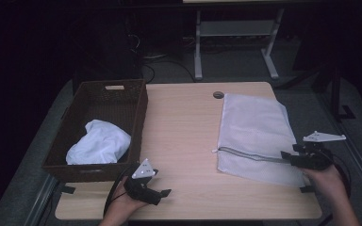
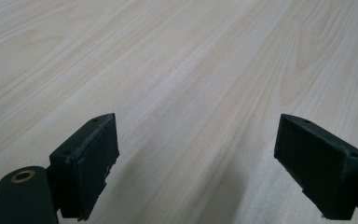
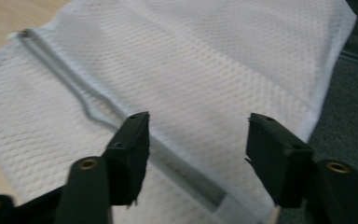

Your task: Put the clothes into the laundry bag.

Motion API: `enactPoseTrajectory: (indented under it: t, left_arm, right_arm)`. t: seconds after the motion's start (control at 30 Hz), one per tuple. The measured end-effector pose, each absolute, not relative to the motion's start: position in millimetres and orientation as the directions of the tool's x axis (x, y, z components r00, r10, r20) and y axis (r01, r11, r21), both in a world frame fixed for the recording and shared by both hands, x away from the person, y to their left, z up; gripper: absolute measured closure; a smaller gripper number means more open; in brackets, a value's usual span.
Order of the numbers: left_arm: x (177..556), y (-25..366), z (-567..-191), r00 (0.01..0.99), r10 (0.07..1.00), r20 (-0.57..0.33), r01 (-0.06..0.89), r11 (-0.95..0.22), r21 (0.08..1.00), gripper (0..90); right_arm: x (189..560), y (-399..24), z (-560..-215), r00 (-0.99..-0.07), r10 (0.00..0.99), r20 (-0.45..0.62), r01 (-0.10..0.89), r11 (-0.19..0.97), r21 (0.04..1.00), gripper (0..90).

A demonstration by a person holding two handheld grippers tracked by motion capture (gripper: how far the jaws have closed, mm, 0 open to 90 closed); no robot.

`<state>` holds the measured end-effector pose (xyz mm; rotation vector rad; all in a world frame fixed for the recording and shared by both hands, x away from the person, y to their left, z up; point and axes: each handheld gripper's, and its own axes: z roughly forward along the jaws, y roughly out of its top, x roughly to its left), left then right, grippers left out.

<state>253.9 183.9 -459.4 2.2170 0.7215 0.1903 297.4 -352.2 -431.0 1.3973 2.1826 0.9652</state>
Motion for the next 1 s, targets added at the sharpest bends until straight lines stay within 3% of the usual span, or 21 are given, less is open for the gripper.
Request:
enactPoseTrajectory:
  t: [0.23, 0.8, 1.0]
  left_arm:
    - [253.4, 182.4, -459.8, 0.83, 0.55, -0.094, 0.437, -0.536, 0.723, 13.3]
    - [251.2, 178.5, -459.9, 0.841, 0.531, -0.1, 0.429, -0.544, 0.721, 13.2]
    - [249.6, 175.0, -460.4, 0.852, 0.513, -0.106, 0.424, -0.555, 0.716, 11.6]
  right_arm:
    - [270.1, -318.4, -433.2, -0.524, 0.85, 0.056, 0.608, 0.327, 0.723, 21.0]
    - [232.6, -244.0, -442.7, -0.684, 0.728, 0.048, 0.509, 0.429, 0.746, 13.0]
    - [233.0, -222.1, -449.7, -0.728, 0.682, 0.075, 0.505, 0.458, 0.732, 2.9]
